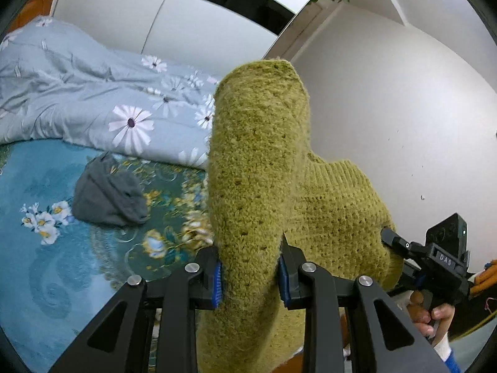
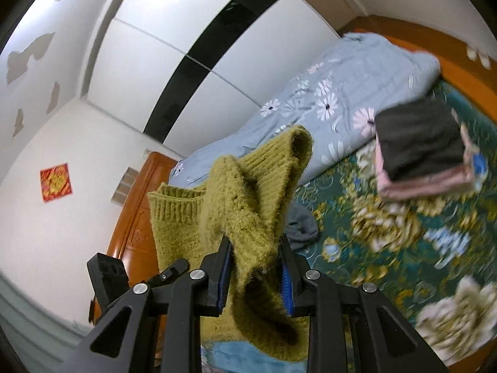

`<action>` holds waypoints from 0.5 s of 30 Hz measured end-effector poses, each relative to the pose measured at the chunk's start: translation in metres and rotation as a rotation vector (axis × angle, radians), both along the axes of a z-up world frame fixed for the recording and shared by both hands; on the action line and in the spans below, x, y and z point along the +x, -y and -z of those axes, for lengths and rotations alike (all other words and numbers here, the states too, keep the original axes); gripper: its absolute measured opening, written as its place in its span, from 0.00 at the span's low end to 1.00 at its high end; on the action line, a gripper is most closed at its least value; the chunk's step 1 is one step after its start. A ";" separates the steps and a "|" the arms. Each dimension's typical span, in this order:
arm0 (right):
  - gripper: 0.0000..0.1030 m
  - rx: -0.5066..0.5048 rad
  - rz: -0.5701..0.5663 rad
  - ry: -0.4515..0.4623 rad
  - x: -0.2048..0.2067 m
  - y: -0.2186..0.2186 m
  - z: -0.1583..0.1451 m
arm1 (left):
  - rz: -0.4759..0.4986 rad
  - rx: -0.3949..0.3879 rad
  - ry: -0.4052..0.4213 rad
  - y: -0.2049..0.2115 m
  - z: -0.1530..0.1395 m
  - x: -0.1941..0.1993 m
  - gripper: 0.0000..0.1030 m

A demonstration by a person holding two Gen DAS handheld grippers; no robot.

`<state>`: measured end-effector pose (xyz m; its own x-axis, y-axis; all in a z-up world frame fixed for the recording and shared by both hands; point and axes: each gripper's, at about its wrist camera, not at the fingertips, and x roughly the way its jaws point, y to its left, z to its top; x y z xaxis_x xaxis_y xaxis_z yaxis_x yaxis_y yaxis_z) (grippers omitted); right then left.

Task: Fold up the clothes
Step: 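Lift the folded sweater with both grippers and carry it toward the clothes stack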

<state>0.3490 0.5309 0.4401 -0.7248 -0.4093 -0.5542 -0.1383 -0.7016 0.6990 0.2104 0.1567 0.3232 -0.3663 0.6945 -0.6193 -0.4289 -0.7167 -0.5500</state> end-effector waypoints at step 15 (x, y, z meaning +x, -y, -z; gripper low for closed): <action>0.28 -0.036 0.054 -0.041 0.031 -0.112 -0.042 | 0.073 -0.017 -0.052 -0.104 -0.048 0.018 0.28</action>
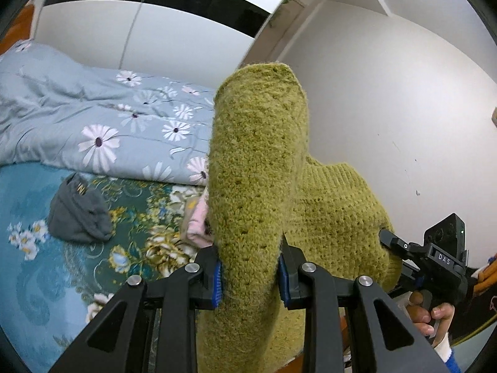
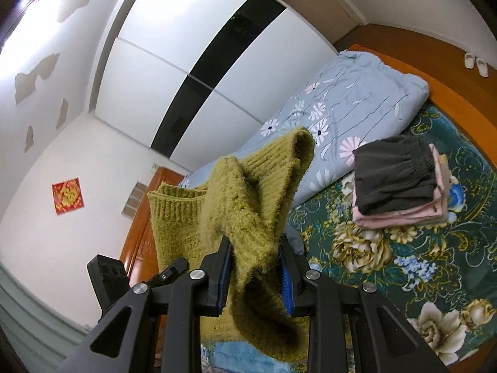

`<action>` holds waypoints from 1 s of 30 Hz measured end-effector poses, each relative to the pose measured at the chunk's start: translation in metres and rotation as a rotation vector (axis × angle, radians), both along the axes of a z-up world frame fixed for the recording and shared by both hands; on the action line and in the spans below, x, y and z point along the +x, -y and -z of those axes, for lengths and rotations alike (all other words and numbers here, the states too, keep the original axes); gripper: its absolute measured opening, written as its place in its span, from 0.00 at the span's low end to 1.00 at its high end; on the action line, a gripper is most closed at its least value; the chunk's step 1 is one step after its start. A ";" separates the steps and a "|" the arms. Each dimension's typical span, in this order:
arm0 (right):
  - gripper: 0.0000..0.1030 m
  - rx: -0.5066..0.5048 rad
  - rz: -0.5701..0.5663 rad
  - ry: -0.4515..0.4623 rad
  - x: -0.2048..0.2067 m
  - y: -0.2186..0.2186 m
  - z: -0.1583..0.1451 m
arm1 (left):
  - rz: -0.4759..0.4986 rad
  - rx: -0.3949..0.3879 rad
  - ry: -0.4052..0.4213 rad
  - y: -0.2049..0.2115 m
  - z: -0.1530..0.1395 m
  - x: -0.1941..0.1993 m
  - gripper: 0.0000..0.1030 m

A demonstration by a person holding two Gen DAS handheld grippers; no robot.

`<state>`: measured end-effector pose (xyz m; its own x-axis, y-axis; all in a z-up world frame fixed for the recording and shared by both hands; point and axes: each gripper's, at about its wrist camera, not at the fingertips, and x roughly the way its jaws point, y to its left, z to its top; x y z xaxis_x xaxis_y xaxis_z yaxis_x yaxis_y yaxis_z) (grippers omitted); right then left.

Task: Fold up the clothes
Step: 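Lift the folded sweater with both grippers and carry it toward the clothes stack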

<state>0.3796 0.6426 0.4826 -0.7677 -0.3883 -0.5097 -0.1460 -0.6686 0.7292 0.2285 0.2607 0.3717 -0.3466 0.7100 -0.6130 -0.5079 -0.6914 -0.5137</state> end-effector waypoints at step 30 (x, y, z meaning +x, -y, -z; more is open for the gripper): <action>0.28 -0.033 0.248 0.206 -0.148 -0.157 0.075 | 0.261 -0.144 0.210 -0.211 0.090 -0.194 0.28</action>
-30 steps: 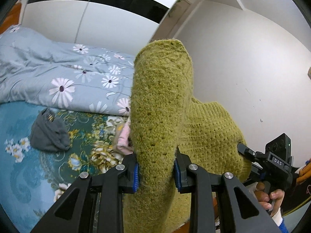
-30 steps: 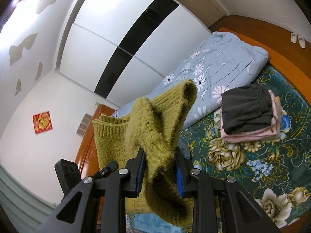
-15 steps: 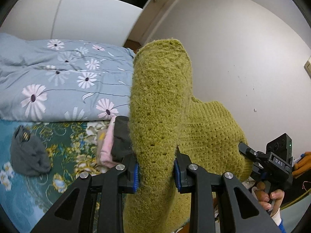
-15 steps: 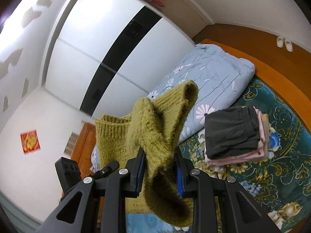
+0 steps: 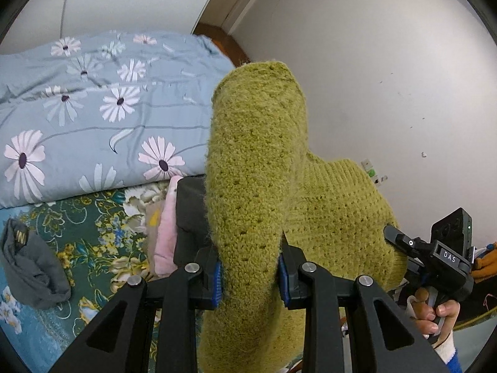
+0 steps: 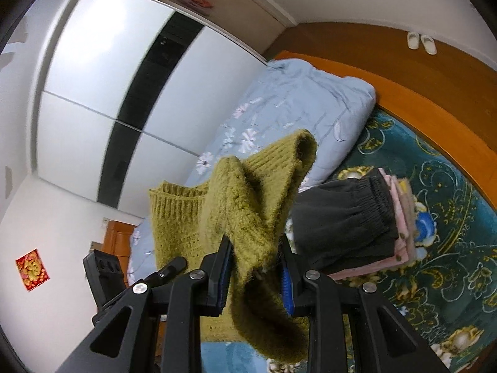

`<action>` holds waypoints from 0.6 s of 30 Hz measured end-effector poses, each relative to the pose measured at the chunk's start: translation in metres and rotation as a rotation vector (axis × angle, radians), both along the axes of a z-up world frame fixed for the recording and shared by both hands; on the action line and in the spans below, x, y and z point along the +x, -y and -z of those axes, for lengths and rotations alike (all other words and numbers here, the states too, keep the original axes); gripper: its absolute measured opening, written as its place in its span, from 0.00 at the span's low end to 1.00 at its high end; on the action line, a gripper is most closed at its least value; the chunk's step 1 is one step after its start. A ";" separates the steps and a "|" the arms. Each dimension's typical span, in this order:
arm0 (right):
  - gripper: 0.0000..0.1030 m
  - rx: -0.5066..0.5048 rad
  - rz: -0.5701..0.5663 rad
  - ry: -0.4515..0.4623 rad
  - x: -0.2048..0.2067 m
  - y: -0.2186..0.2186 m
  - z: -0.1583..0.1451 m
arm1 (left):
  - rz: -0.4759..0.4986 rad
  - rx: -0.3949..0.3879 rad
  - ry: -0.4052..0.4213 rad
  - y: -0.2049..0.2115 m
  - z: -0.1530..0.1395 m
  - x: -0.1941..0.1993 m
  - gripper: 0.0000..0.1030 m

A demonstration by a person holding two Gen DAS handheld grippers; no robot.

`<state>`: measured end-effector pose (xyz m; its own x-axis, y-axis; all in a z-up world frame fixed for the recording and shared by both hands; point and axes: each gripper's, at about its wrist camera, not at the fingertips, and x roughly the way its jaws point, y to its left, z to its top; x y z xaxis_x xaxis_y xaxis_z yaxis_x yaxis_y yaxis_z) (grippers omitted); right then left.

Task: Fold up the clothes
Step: 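Lift the folded sweater with both grippers and carry it toward the clothes stack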

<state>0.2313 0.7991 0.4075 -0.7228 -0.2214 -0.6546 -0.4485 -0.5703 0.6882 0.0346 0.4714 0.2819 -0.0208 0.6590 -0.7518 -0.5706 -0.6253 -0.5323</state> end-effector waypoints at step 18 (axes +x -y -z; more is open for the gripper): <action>0.28 -0.127 -0.012 0.228 -0.085 -0.093 0.186 | -0.015 -0.183 0.168 -0.085 0.165 -0.074 0.29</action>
<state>0.1467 0.8924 0.2214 -0.5564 -0.3203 -0.7667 -0.5941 -0.4917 0.6366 -0.0390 0.5562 0.1174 0.1061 0.5119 -0.8525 -0.4735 -0.7279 -0.4960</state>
